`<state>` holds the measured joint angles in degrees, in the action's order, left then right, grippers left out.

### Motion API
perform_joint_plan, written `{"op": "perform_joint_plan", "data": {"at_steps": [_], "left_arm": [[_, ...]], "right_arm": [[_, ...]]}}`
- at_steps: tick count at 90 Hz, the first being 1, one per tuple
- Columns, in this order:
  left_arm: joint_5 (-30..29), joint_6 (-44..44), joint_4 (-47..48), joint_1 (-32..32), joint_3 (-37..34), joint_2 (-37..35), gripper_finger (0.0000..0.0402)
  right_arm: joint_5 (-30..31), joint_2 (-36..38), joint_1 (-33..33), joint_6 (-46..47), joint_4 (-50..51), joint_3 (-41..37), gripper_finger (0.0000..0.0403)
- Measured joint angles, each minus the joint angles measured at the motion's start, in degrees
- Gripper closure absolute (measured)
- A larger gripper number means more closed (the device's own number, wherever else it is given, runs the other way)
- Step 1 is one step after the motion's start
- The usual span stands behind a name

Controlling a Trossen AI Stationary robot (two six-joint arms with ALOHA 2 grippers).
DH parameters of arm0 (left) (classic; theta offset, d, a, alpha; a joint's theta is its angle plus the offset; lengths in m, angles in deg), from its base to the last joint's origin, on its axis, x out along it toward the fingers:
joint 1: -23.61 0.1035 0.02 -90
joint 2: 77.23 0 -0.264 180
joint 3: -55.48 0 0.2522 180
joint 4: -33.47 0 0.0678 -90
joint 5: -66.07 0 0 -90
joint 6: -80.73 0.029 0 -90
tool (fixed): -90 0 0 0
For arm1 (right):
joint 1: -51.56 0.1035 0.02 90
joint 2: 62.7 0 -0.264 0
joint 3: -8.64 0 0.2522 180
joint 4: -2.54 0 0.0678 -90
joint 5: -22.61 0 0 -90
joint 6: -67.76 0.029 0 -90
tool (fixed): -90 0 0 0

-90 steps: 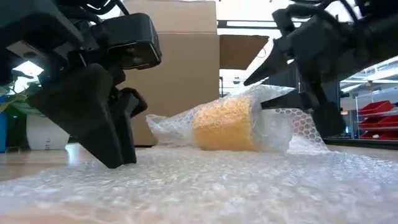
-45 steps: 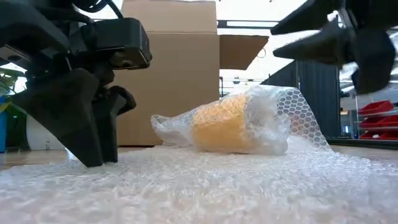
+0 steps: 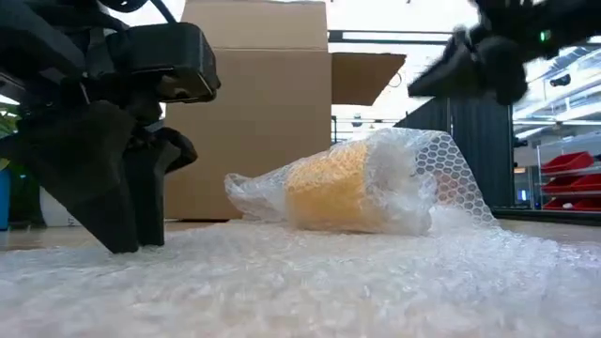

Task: Wrap mug
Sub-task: Wrap the yellow mug with the bubble wrap

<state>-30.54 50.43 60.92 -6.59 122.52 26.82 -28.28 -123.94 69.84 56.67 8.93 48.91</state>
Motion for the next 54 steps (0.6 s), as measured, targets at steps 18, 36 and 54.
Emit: {"op": "perform_joint_plan", "data": {"at_steps": [18, 36, 54], "left_arm": [[-0.34, 0.03, 0.0, 0.2, 0.0, 0.0, 0.0285], [-0.45, 0.04, -0.03, 0.5, 0.02, 0.0, 0.0285], [-1.28, 0.1, -0.1, 0.48, 0.02, 0.02, 0.0285]], "right_arm": [[-17.65, -1.65, -7.05, 6.74, 0.8, -0.09, 0.0231], [-27.02, -12.63, -8.36, 5.84, -10.07, 0.01, 0.0231], [-28.37, -24.27, -6.9, 5.66, -18.59, 3.4, 0.0231]]}}
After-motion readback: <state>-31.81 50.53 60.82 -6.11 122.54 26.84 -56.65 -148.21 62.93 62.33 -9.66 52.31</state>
